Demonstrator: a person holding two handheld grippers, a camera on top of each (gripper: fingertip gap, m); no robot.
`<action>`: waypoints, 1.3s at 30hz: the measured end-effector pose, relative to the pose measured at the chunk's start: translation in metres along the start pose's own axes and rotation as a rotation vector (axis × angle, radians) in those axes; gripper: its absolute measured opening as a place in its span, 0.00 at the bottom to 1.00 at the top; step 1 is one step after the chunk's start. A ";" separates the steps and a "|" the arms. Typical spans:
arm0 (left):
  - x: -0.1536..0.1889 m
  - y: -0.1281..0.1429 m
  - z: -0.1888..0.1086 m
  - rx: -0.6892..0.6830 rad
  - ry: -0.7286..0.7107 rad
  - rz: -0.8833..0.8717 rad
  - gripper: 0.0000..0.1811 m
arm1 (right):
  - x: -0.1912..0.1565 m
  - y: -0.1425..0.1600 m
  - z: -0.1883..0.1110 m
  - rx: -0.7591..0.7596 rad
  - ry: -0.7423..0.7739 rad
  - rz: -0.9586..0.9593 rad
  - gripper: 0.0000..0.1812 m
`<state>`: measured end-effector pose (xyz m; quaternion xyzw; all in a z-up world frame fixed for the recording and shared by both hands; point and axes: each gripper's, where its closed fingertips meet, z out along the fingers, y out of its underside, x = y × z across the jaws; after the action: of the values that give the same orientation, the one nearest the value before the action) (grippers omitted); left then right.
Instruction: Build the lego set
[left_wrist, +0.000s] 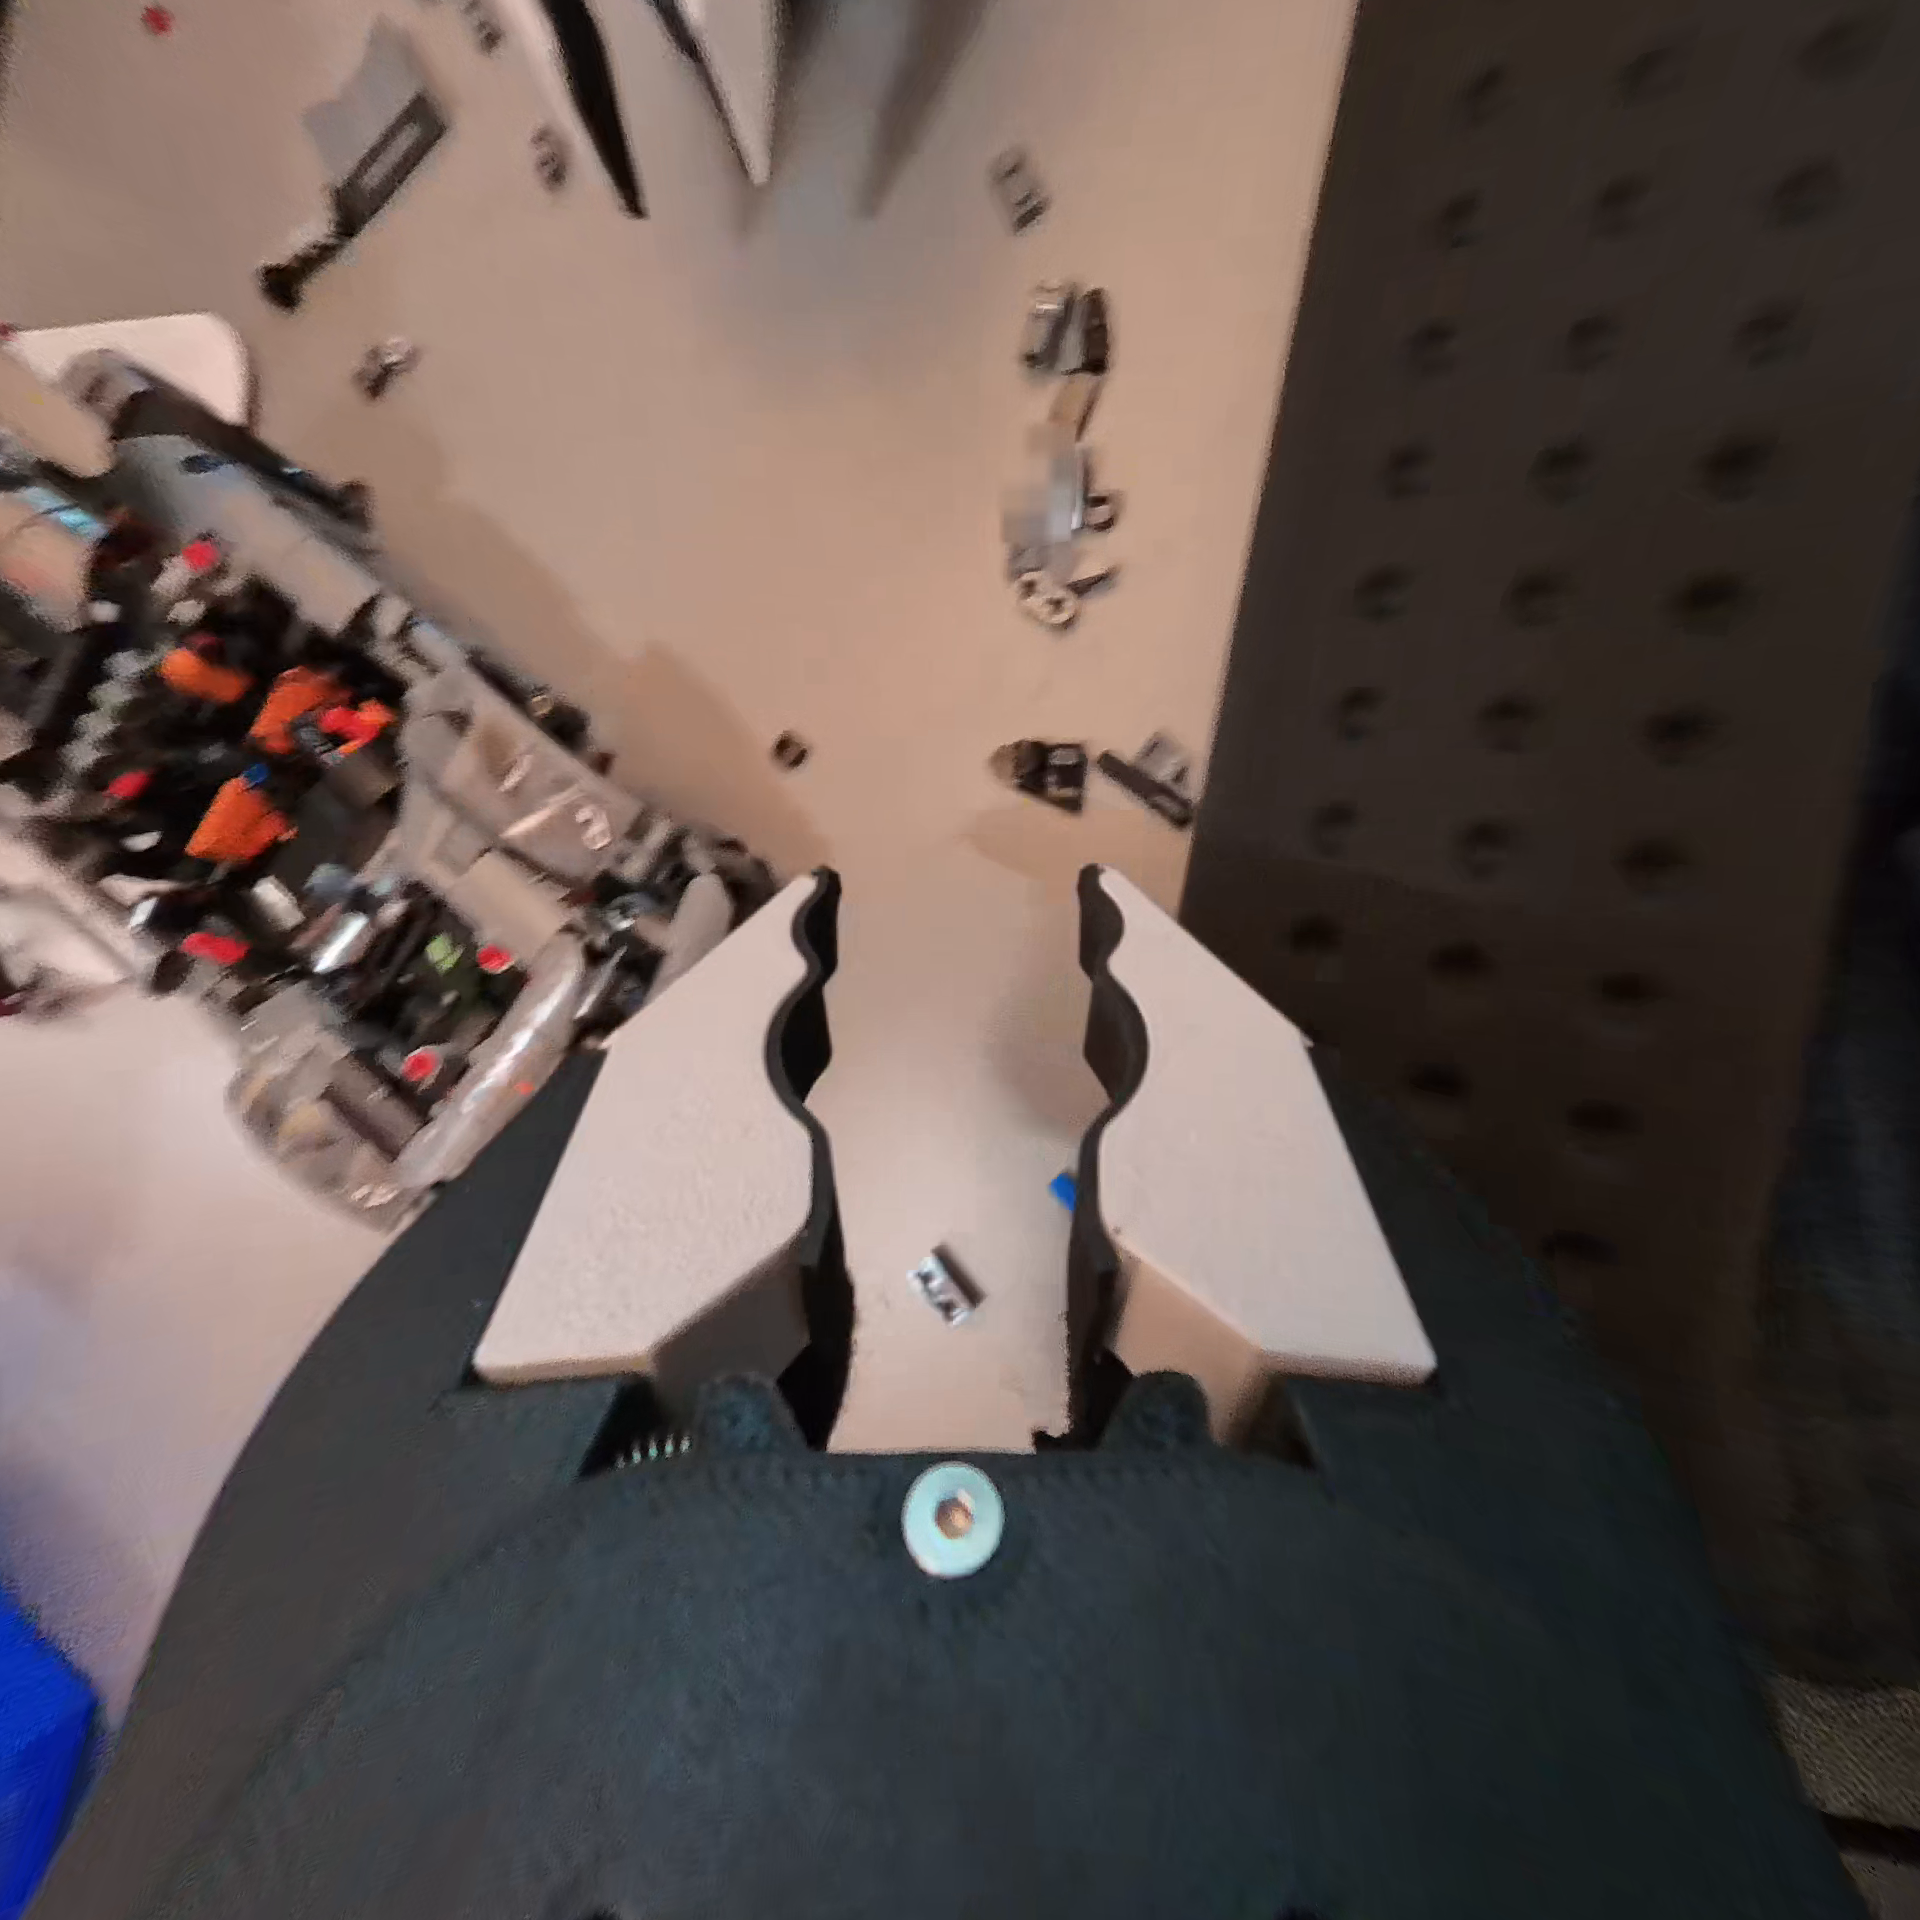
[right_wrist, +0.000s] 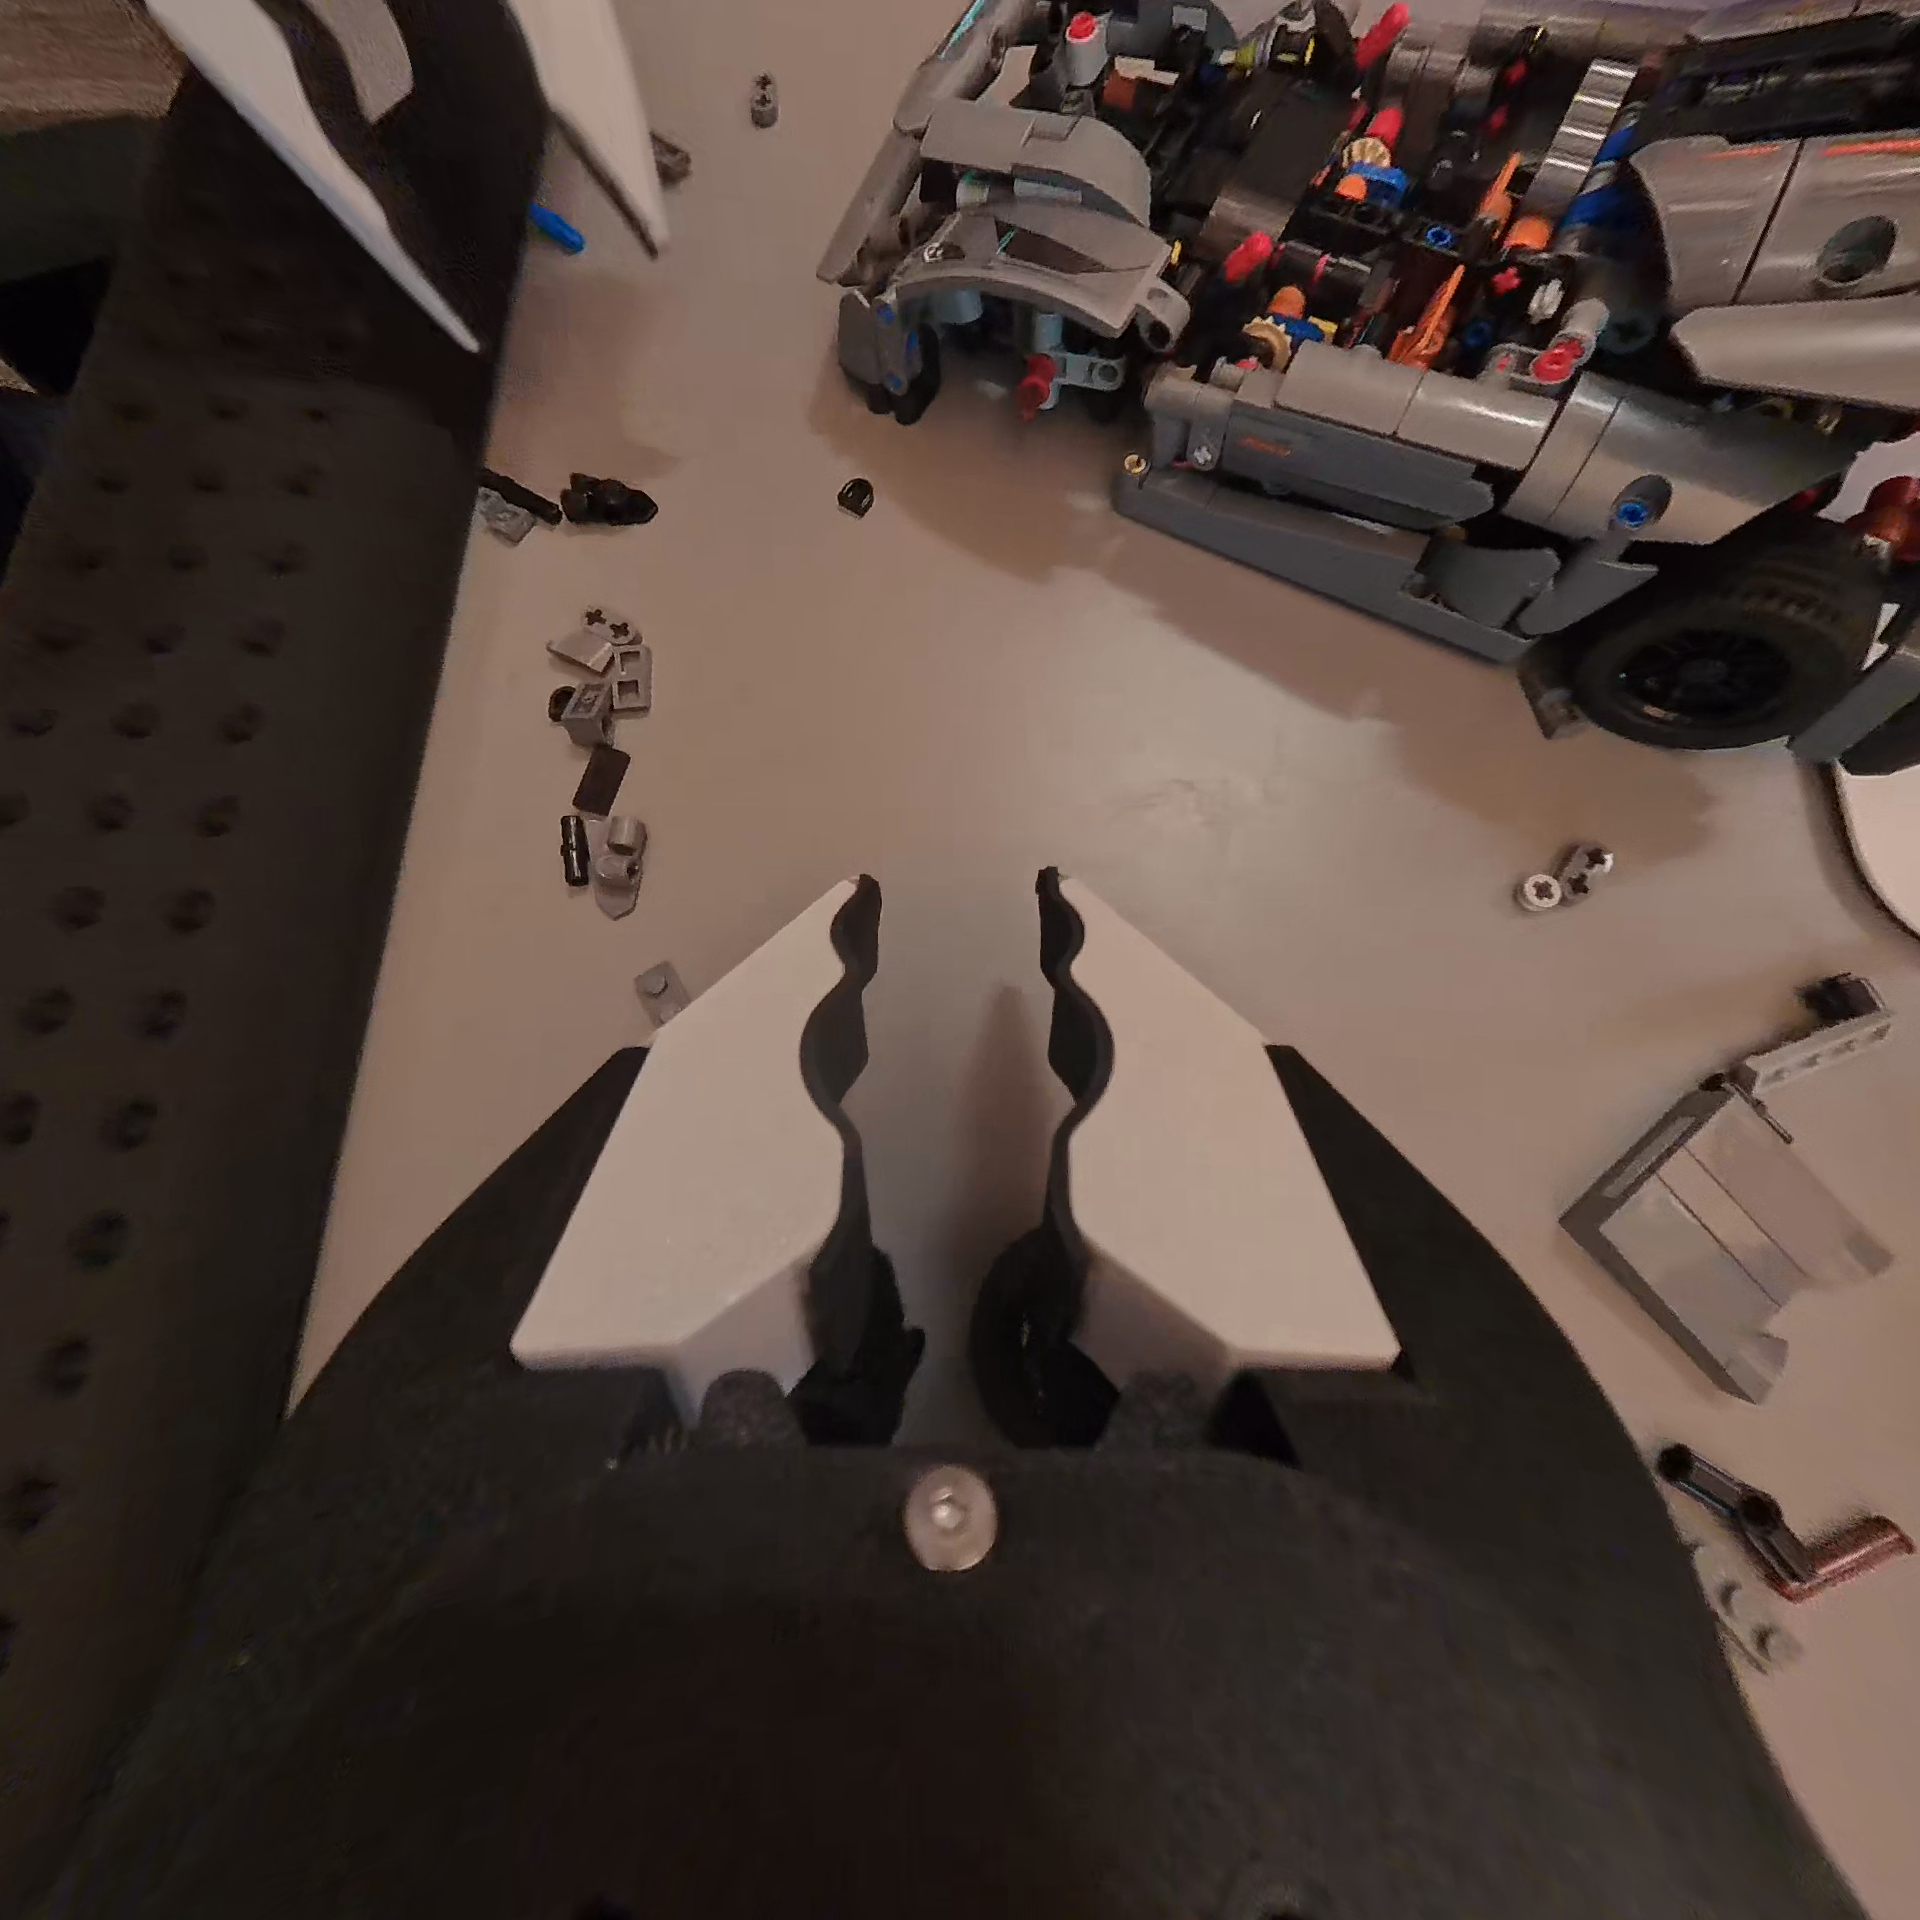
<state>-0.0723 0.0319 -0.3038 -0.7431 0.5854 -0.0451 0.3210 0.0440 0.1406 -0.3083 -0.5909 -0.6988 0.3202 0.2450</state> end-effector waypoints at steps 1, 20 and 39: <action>0.005 -0.001 0.005 -0.011 0.017 0.006 0.25 | 0.000 0.001 0.001 -0.003 -0.002 0.001 0.16; 0.002 -0.015 0.040 0.007 0.090 -0.016 0.12 | 0.004 0.003 0.001 -0.007 0.005 0.016 0.16; -0.005 -0.012 0.042 -0.011 0.050 -0.030 0.29 | 0.003 0.005 0.002 -0.016 0.000 0.021 0.16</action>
<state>-0.0448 0.0560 -0.3291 -0.7522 0.5821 -0.0653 0.3017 0.0452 0.1441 -0.3138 -0.6000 -0.6952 0.3172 0.2370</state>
